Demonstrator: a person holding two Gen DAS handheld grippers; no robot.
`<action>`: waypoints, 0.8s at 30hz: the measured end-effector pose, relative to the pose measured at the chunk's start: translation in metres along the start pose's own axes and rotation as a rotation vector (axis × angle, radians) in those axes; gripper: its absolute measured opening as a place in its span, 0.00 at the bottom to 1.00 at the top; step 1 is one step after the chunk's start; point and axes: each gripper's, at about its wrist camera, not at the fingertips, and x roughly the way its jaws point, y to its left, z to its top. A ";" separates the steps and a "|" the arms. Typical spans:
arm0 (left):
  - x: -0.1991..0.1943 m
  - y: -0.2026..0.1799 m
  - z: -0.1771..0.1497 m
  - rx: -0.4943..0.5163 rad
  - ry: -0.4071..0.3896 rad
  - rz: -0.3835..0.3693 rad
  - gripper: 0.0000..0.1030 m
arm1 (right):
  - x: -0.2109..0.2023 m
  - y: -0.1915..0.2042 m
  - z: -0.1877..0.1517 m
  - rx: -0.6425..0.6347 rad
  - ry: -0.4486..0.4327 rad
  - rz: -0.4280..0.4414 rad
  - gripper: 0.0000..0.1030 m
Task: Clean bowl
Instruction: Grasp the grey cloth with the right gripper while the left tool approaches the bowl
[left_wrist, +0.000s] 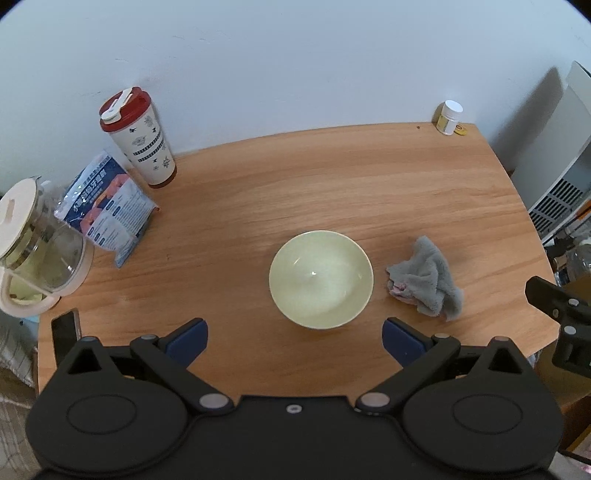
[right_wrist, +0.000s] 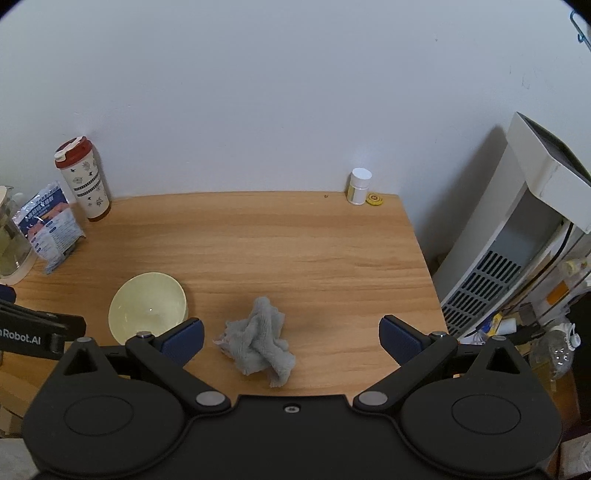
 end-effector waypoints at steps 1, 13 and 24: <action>0.008 0.010 -0.004 0.009 0.009 -0.009 1.00 | 0.000 0.000 0.000 0.004 -0.002 0.000 1.00; 0.047 0.022 0.010 0.078 -0.015 -0.051 1.00 | 0.020 0.008 -0.011 0.061 -0.010 0.055 1.00; 0.103 -0.003 0.005 0.071 -0.042 -0.080 0.99 | 0.083 0.002 -0.014 -0.096 -0.016 0.048 0.85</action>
